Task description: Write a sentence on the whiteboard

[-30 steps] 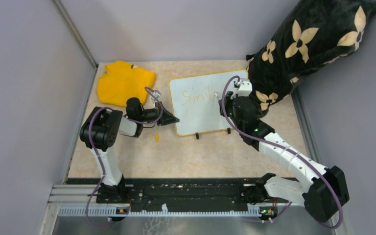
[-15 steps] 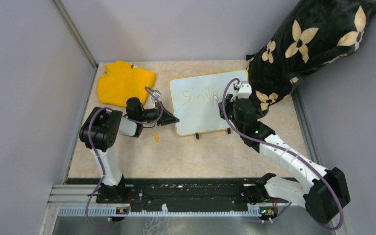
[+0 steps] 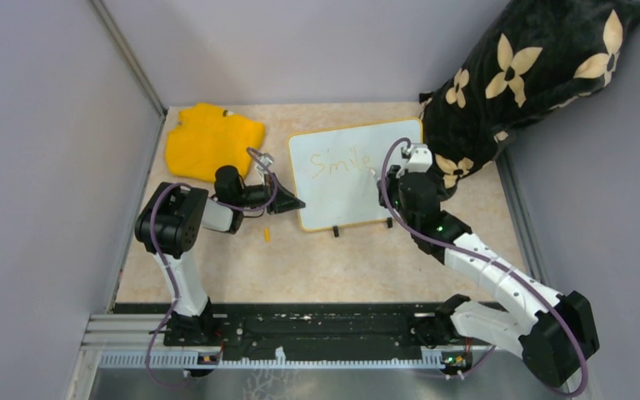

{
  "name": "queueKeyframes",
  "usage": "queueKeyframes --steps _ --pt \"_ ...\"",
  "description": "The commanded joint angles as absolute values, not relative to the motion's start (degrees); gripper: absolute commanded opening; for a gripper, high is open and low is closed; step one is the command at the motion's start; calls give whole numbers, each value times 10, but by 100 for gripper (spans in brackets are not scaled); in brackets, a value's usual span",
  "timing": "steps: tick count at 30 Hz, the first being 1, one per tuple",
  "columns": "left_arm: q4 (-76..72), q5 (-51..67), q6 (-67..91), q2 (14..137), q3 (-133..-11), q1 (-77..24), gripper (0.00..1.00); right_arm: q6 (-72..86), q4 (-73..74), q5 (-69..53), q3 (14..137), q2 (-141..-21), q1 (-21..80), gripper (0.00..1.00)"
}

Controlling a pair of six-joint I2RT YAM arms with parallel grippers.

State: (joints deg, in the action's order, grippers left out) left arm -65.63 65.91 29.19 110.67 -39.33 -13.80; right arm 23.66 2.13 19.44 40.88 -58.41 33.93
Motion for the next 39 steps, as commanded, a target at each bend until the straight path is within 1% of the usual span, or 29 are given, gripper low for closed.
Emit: queueKeyframes --steps 1,5,12,19,27,39 --pt "-628 658 285 1102 -395 -142 0 238 35 245 420 -567 330 0" --pt "-629 658 285 1102 -396 -142 0 239 42 252 424 -561 326 0" --pt "-628 658 285 1102 -396 -142 0 232 13 216 402 -509 326 0" --pt "-627 658 285 1101 -396 -142 0 238 16 229 398 -510 325 0" --pt "-626 658 286 1102 -396 -142 0 257 -15 225 389 -528 324 0" --pt "-625 657 285 1103 -397 -142 0 262 -13 220 386 -546 311 0"
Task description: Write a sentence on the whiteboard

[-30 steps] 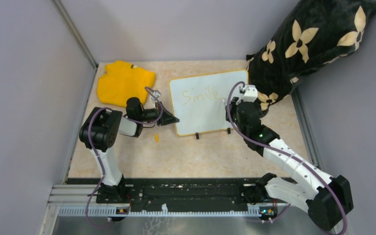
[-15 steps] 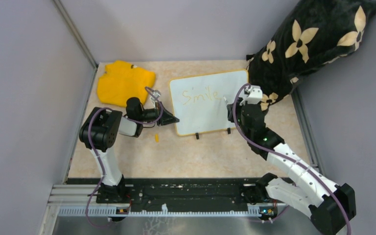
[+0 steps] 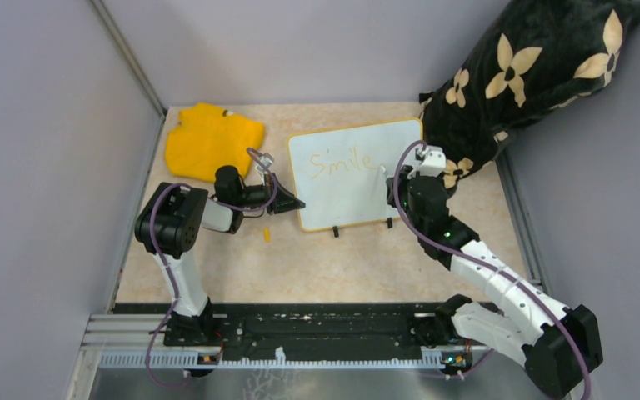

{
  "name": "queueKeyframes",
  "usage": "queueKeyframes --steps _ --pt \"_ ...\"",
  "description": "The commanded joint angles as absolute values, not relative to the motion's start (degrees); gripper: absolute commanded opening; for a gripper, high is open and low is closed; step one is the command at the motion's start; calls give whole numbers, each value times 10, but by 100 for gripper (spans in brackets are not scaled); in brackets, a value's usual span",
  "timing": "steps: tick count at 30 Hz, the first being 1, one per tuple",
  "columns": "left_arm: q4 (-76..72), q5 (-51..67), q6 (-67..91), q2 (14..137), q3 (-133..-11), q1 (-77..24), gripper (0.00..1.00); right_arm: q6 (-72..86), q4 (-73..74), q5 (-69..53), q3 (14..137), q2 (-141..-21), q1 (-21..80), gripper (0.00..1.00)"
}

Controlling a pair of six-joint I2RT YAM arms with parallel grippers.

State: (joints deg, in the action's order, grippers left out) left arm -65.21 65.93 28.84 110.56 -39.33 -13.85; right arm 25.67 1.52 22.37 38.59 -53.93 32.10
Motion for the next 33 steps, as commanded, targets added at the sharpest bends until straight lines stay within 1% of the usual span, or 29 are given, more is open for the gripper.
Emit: queueKeyframes --steps 1,11,16,23,28,33 --pt "-625 657 285 1103 -397 -142 0 263 -12 218 386 -547 310 0" --pt "-622 656 284 1104 -397 -142 0 264 -1 201 384 -564 307 0" --pt "-622 655 284 1103 -397 -142 0 268 13 176 375 -552 307 0" --pt "-621 654 282 1102 -397 -142 0 275 45 126 353 -452 307 0" --pt "-618 654 280 1102 -397 -142 0 254 99 97 396 -375 308 0" --pt "-617 655 280 1103 -397 -142 0 240 136 80 443 -354 323 0"
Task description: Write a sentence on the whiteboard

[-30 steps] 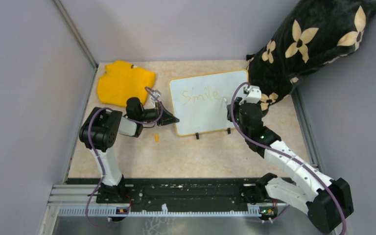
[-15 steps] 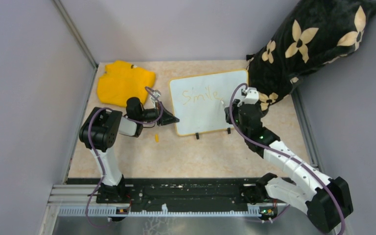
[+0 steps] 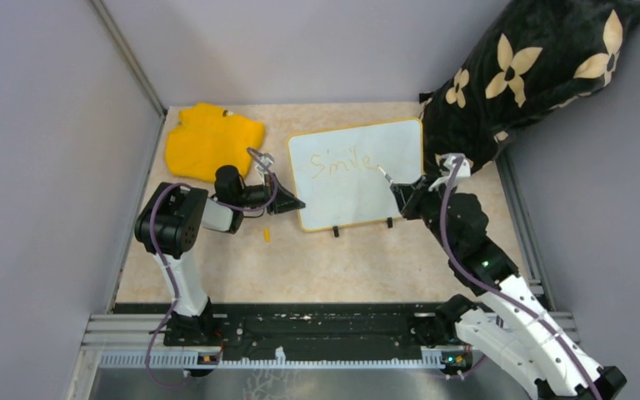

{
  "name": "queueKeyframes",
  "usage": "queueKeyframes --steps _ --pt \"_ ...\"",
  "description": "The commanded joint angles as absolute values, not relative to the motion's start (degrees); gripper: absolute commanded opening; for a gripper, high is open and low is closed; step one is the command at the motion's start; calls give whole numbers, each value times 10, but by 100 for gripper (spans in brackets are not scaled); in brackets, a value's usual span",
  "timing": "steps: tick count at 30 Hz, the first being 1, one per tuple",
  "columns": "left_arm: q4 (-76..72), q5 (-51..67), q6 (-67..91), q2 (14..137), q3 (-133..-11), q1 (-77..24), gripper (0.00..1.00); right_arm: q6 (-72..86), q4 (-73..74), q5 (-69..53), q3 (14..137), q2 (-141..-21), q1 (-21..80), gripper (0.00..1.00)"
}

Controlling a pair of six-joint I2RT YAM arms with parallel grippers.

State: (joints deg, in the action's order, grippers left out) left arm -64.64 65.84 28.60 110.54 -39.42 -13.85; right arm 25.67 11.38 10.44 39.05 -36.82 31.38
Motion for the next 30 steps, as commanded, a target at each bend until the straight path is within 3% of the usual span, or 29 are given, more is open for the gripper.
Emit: queueKeyframes --steps 1,12,30 --pt "-616 655 279 1103 -397 -142 0 240 138 81 447 -353 329 0" --pt "-611 654 273 1103 -397 -142 0 215 116 285 469 -456 566 0" --pt "-592 648 263 1107 -401 -142 0 300 13 251 418 -610 574 0"
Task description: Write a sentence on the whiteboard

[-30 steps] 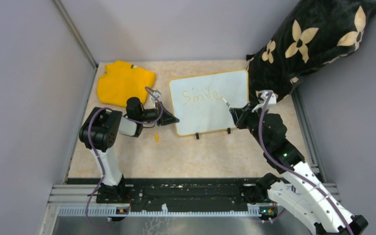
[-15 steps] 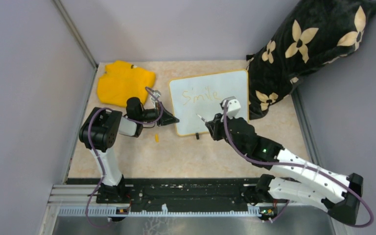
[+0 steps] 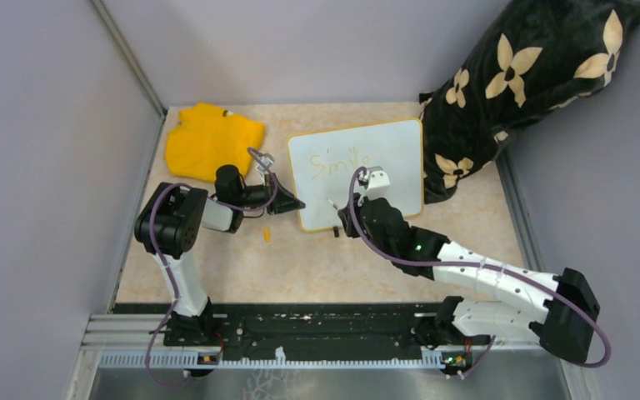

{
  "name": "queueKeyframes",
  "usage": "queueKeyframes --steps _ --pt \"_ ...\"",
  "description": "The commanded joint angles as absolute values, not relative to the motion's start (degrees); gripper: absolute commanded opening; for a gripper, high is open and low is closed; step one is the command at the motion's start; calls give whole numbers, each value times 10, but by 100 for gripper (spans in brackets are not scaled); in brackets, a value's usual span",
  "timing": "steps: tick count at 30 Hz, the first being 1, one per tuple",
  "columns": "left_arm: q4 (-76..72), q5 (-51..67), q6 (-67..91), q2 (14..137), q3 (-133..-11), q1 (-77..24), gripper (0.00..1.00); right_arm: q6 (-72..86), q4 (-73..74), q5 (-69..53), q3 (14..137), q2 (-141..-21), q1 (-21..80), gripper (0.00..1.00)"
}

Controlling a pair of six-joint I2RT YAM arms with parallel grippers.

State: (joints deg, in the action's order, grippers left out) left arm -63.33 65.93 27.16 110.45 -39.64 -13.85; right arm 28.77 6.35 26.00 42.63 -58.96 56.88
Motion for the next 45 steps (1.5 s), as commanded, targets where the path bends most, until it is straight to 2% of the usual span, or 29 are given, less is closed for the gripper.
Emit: queueKeyframes --steps 1,19,45 --pt "-592 647 263 1107 -401 -142 0 302 9 250 417 -617 574 0" --pt "-579 646 257 1108 -404 -142 0 291 -28 290 433 -686 580 0" --pt "-578 645 258 1106 -405 -142 0 291 -39 300 448 -726 580 0"
